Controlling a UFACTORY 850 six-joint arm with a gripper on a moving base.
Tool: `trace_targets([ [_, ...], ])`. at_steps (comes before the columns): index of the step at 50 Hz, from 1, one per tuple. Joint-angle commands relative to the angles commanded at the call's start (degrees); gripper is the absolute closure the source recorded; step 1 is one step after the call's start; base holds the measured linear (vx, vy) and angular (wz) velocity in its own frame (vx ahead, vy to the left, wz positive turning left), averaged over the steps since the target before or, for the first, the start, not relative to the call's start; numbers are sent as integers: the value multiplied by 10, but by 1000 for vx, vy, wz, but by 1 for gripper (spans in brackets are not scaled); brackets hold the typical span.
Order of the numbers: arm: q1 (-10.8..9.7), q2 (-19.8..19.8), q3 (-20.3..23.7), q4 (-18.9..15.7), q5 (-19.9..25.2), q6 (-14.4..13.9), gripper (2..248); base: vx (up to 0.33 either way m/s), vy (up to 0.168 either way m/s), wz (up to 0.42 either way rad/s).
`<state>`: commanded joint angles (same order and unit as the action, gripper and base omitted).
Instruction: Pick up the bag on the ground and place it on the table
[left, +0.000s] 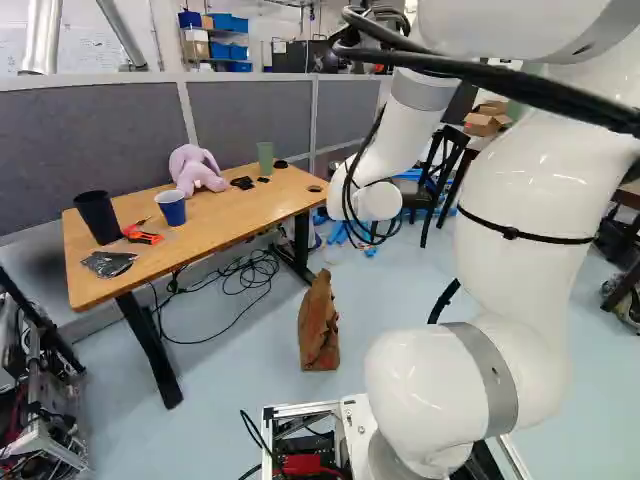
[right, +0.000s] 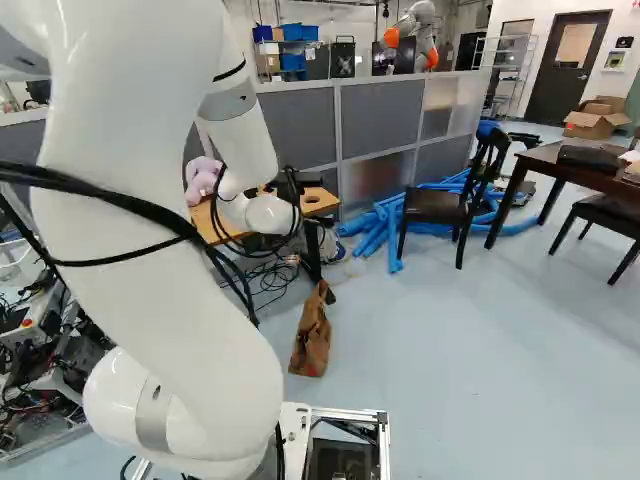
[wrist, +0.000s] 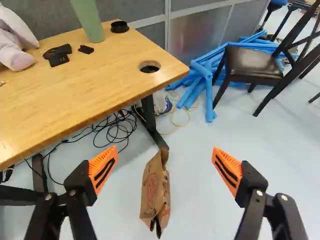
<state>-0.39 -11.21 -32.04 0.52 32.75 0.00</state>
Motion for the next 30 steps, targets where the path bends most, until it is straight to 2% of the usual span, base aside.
trace_targets([
  [17, 0, -43, -51, 7, -46, 0, 3, 0, 0, 0],
  [30, 0, -74, -89, 16, -101, 0, 3, 0, 0, 0],
])
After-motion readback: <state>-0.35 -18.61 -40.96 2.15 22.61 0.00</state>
